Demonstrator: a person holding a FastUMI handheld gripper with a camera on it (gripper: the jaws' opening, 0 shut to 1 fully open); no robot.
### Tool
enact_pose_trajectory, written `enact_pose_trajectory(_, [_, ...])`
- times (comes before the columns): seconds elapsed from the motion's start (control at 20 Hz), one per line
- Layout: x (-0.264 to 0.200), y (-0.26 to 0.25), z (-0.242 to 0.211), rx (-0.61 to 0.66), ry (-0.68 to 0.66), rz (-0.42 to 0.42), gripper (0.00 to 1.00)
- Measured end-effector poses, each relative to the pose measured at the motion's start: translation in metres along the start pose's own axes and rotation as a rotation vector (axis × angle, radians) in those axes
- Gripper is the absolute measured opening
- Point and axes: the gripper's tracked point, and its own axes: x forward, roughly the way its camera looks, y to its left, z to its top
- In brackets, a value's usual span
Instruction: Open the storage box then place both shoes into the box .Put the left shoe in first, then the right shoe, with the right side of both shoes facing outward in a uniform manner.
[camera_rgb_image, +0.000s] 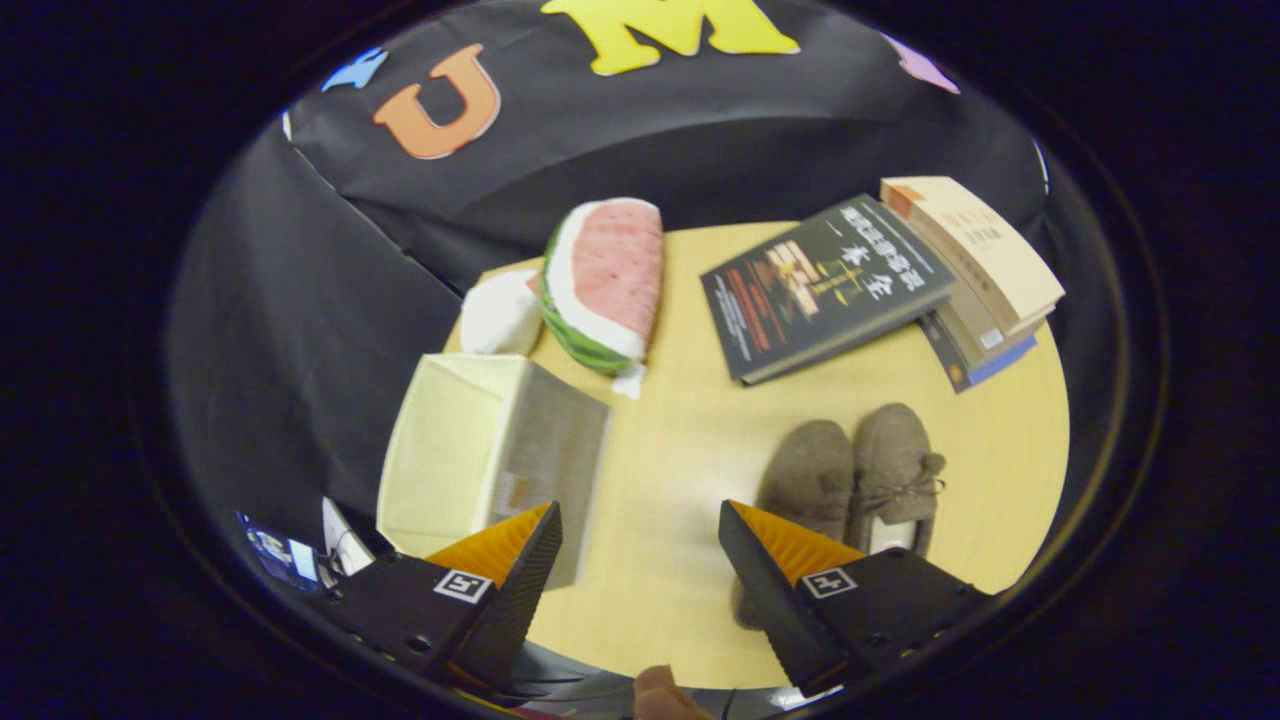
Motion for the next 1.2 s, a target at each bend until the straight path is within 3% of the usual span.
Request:
enact_pose_trajectory(0.15, [0.023,-0.055,-0.040,0.015,0.083,-0.067,0.96])
enact_pose_trajectory(0.4, [0.045,-0.103,-0.064,0.096,0.143,-0.127,0.95])
enact_pose_trajectory(0.55, [0.058,-0.119,-0.065,0.138,0.149,-0.163,0.67])
enact_pose_trajectory(0.85, [0.083,-0.130,-0.070,0.192,0.218,-0.230,0.25])
enact_pose_trajectory(1.15, [0.084,-0.125,-0.071,0.259,0.238,-0.165,0.18])
enact_pose_trajectory(1.2, [0.086,-0.126,-0.070,0.267,0.242,-0.166,0.11])
